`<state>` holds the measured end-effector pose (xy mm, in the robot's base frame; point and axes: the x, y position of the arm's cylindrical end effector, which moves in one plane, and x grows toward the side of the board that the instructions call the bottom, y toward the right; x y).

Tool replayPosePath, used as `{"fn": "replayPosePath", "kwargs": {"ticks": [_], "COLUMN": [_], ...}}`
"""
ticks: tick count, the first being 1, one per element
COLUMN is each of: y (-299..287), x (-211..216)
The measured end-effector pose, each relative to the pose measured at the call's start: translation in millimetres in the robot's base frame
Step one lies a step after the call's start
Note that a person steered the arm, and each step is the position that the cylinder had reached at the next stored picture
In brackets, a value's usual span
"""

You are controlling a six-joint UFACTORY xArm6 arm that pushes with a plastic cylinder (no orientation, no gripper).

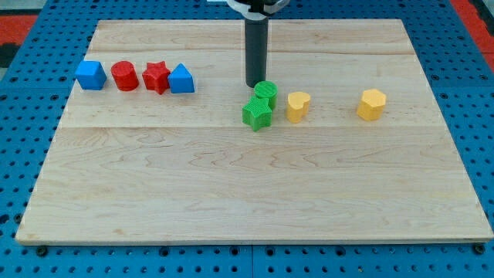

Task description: Push the green star to the down and slightly left

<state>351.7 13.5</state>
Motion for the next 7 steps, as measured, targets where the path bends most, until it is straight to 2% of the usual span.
{"fn": "replayPosePath", "kwargs": {"ticks": [4, 6, 7], "y": [8.9, 8.9, -5.7], "x": [32.8, 100.1, 106.7]}}
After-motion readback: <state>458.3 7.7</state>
